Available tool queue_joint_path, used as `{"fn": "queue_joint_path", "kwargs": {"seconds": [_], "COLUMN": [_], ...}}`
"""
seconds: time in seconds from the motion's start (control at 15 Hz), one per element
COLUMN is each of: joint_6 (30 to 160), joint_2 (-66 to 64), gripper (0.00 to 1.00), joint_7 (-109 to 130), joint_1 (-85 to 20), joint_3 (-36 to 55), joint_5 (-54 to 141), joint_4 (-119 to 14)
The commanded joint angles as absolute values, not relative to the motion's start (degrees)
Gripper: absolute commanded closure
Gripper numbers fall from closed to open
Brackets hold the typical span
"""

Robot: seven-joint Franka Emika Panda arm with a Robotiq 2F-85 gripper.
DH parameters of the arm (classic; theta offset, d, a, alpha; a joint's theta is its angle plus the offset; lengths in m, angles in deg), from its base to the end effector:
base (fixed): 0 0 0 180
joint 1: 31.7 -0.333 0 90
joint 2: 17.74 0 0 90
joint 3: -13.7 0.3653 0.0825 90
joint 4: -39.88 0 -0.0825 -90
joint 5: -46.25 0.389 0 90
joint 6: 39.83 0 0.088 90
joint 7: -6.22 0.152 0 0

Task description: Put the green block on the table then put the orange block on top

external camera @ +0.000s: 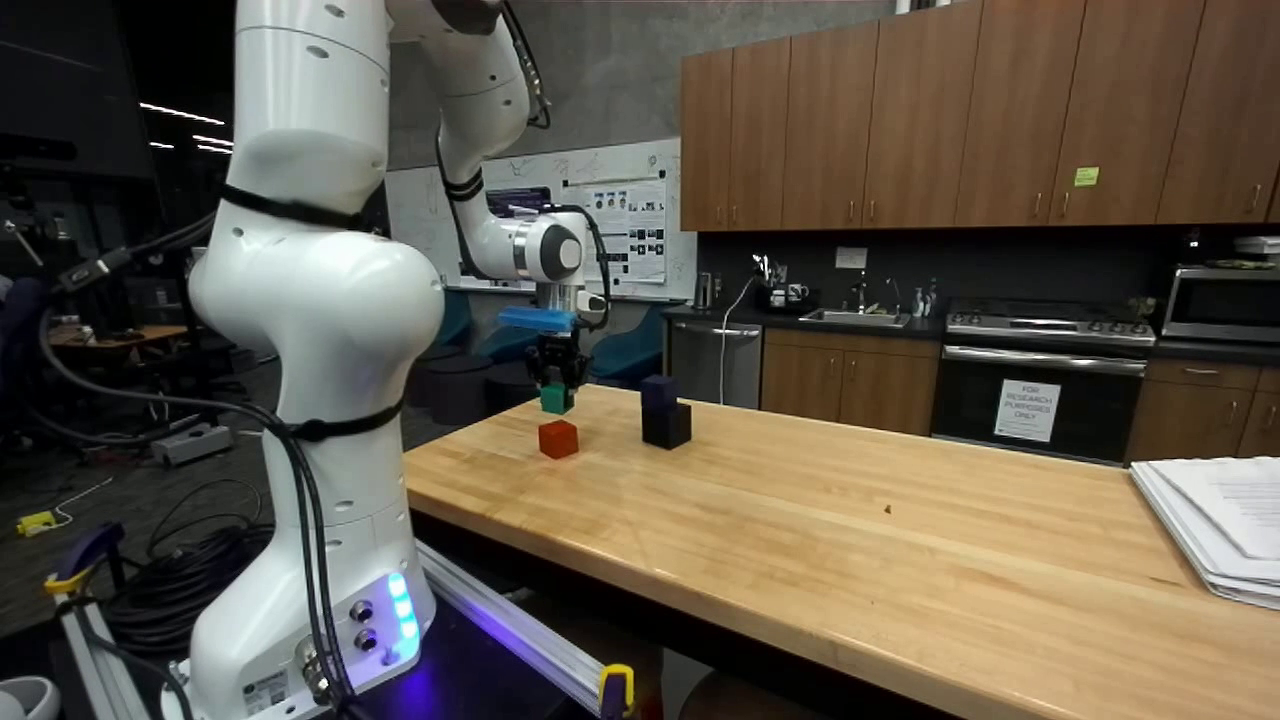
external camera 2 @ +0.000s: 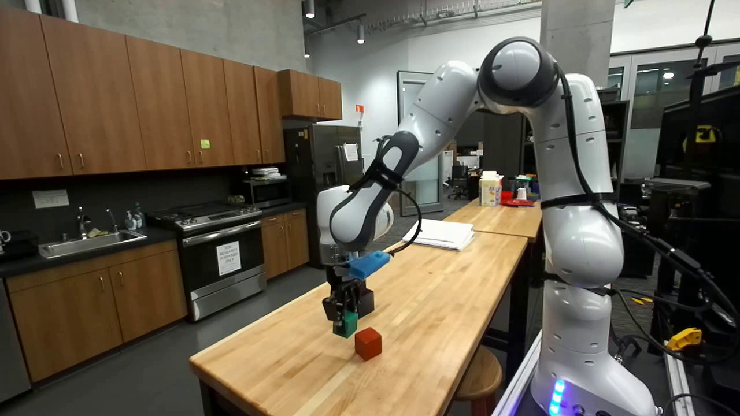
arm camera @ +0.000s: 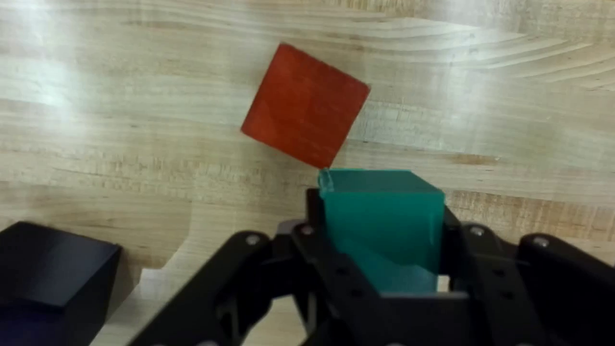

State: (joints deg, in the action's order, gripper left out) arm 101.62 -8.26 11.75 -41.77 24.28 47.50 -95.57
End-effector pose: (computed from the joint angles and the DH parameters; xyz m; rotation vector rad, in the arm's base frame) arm 0.4780 0.1820 0.2532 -3.0875 -0.3799 0.1035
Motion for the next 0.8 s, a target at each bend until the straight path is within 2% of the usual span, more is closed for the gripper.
{"fn": "queue_joint_path", "kwargs": {"seconds": [0.0, 0.33, 0.4, 0.6, 0.73], "joint_6": [101.3, 100.4, 100.2, 99.9, 99.6], "joint_2": [-3.2, 2.5, 3.0, 3.0, 2.0], "gripper": [0.76, 0.76, 0.26, 0.26, 0.19], "joint_7": [10.3, 9.6, 9.2, 9.1, 9.4], "joint_1": [-42.4, -42.8, -42.7, -42.7, -42.6], "joint_3": [23.4, 22.6, 22.5, 22.0, 21.5], "joint_5": [43.4, 39.1, 38.9, 38.5, 38.3], "joint_4": [-90.7, -85.4, -84.8, -84.5, -85.0]}}
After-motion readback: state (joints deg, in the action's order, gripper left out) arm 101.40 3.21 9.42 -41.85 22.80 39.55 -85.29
